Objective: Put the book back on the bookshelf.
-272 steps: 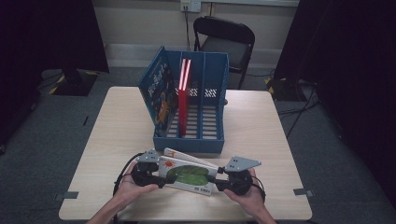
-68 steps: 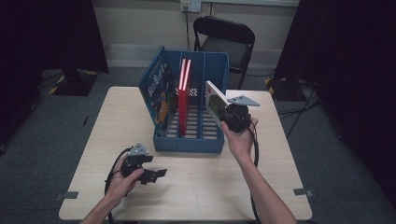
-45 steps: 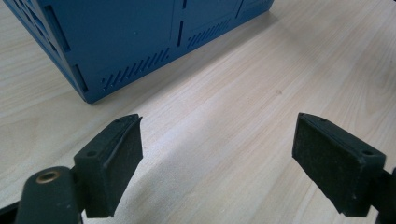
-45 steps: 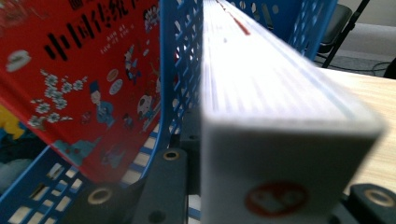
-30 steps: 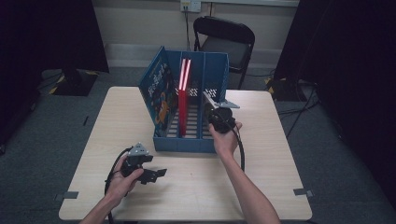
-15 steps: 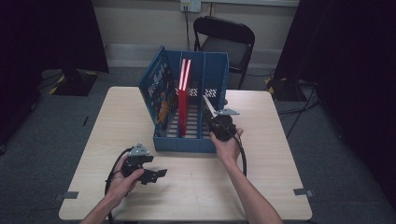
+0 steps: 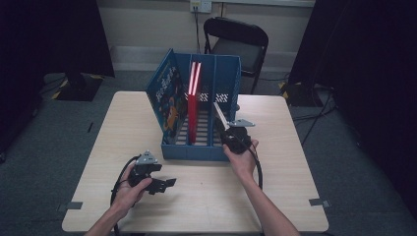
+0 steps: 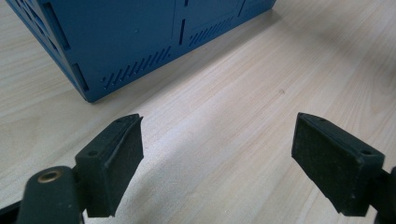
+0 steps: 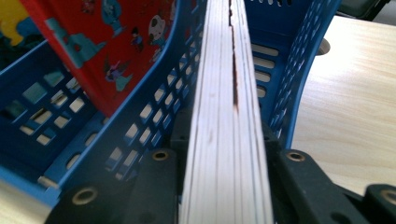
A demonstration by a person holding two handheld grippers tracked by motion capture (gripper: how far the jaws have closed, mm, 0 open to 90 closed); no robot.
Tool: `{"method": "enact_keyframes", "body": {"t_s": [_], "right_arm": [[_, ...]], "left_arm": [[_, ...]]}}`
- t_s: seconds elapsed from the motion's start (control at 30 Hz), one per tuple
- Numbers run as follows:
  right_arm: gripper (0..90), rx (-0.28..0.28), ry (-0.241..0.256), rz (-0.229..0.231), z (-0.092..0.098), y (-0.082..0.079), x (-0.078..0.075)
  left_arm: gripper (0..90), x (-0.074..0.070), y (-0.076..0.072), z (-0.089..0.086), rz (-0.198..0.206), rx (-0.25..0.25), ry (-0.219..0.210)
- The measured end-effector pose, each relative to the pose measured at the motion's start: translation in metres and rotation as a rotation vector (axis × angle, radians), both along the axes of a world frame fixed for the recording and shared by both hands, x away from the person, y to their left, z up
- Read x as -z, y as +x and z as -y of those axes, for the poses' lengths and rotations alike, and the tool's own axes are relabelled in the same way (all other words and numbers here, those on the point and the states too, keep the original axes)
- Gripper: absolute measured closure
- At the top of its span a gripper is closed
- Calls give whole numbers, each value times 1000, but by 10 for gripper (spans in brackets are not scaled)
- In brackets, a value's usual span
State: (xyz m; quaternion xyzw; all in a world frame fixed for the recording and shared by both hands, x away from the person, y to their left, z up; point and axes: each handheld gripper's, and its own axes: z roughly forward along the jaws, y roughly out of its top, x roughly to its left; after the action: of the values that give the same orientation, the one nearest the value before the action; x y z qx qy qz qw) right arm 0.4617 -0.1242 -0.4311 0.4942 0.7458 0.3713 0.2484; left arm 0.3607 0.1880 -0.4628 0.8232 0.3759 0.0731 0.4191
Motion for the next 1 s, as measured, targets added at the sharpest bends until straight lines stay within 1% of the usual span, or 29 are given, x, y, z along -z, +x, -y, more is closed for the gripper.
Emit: {"method": "enact_keyframes", "body": {"t_s": [0.03, 0.13, 0.17, 0.37, 0.43, 0.57, 0.77, 1.0], "right_arm": [[702, -4, -5, 5, 1, -2, -1], [702, -11, 12, 12, 5, -8, -3], [701, -13, 8, 17, 6, -10, -3], [699, -19, 28, 31, 12, -22, -4], [711, -17, 16, 34, 11, -24, -4], [732, -2, 0, 44, 8, -23, -4], [744, 27, 19, 41, 6, -15, -4], [739, 51, 24, 34, -2, -7, -5]], "left_arm": [[164, 0, 0, 0, 1, 2, 0], [164, 0, 0, 0, -1, 1, 3], [164, 0, 0, 1, -1, 0, 2], [164, 0, 0, 2, -5, 2, 2], [164, 0, 0, 2, -6, 3, 8], [164, 0, 0, 3, -4, 5, 7], [164, 1, 1, 3, -2, 0, 8], [164, 1, 1, 3, -3, 3, 12]]}}
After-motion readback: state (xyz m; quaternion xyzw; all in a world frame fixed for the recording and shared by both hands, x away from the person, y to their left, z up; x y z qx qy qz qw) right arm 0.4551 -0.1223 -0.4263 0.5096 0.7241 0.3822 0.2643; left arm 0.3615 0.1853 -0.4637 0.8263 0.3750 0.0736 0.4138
